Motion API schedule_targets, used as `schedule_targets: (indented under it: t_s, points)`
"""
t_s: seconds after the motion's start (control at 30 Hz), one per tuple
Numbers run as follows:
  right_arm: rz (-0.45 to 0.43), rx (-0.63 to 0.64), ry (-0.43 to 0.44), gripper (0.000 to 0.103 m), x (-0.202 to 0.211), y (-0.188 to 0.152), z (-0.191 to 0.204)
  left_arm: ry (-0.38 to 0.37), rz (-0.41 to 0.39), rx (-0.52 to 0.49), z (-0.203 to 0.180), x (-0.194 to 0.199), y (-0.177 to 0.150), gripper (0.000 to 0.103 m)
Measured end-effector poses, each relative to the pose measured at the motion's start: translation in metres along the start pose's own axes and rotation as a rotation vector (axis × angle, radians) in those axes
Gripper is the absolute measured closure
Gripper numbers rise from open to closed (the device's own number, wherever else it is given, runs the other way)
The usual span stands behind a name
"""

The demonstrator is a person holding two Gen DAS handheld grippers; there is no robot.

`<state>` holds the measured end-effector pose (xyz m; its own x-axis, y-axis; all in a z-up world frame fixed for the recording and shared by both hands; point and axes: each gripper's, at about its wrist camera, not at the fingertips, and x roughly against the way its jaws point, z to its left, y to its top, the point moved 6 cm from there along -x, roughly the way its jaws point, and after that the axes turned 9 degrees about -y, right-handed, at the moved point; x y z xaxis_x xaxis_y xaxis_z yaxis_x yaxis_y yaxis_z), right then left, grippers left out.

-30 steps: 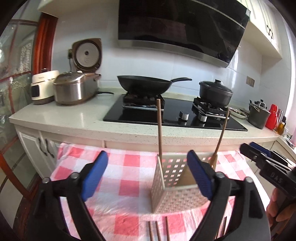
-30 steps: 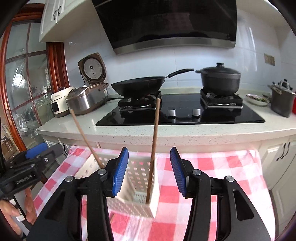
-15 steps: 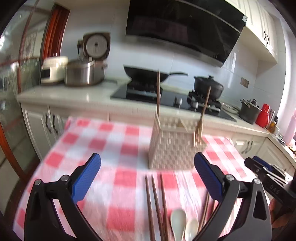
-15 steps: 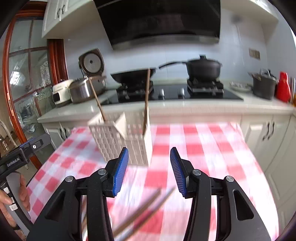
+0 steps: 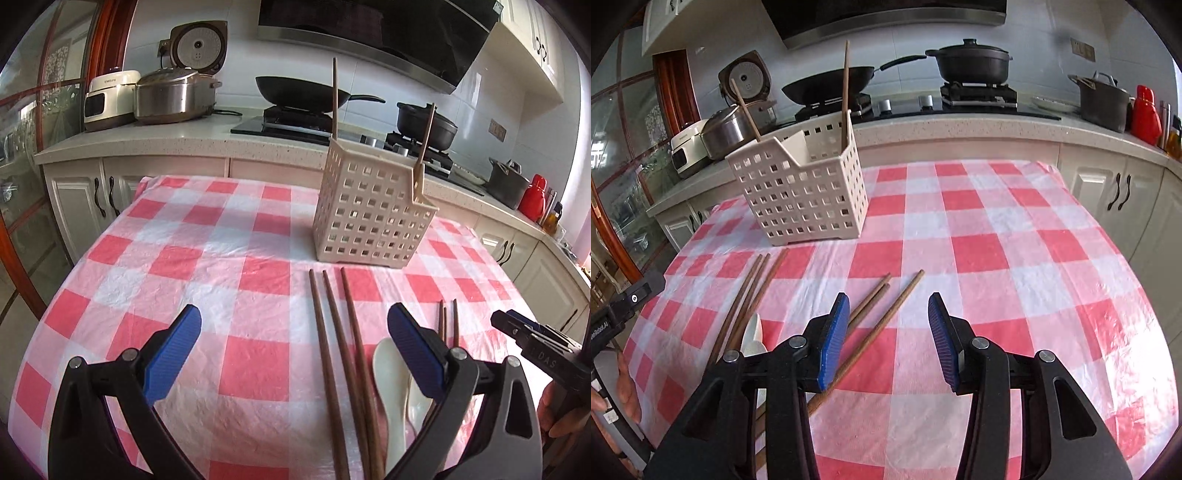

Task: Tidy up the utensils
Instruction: 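Move both open tools back down to the chopsticks on the cloth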

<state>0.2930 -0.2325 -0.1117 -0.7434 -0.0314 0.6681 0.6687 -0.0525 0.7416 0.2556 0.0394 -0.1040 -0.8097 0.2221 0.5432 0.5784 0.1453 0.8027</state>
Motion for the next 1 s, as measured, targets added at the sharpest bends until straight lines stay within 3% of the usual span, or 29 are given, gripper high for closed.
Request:
schedule_targets:
  t_s: [0.4,1.0]
  points:
    - [0.112,0.006,-0.006,0.078,-0.030,-0.021,0.008,0.006,0.034,-0.018,0.010,-0.015,-0.014,0.007]
    - [0.158,0.052,-0.100,0.078,-0.053,-0.017,0.022,0.012,0.106,-0.066,0.011,-0.033,-0.026,0.010]
